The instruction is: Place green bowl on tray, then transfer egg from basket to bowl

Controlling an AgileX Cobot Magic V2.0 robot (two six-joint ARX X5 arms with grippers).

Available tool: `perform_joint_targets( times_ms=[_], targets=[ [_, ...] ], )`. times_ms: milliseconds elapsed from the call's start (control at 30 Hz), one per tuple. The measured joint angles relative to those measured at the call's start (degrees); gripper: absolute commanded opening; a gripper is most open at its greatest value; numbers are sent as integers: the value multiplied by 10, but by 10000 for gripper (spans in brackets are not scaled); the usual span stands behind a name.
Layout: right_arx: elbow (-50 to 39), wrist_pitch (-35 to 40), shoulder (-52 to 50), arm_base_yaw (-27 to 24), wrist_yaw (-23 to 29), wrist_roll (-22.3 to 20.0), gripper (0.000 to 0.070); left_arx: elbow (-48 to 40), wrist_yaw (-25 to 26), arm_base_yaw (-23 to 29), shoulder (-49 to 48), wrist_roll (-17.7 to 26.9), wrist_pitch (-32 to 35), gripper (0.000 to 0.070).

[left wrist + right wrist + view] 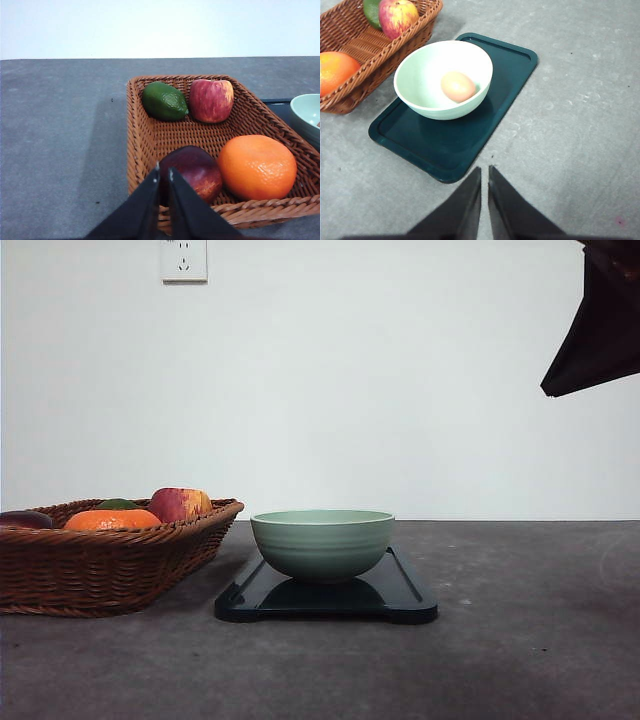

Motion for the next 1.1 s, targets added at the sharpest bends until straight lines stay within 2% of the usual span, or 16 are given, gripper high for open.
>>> perform_joint_targets(
  times_ms=[400,567,767,967,1100],
  targets=[
    [0,0,0,0,1,-3,17,0,0,0,0,0,0,19],
    [-15,22,-19,-8,30,-43,17,0,0,0,0,3,0,19],
    [-121,95,-130,-67,33,-81,17,0,0,0,0,4,0,19],
    [-238,145,-270,-141,33,-86,17,0,0,0,0,4,0,19],
    [-272,150,-350,-180,33,-86,17,0,0,0,0,4,0,19]
  ],
)
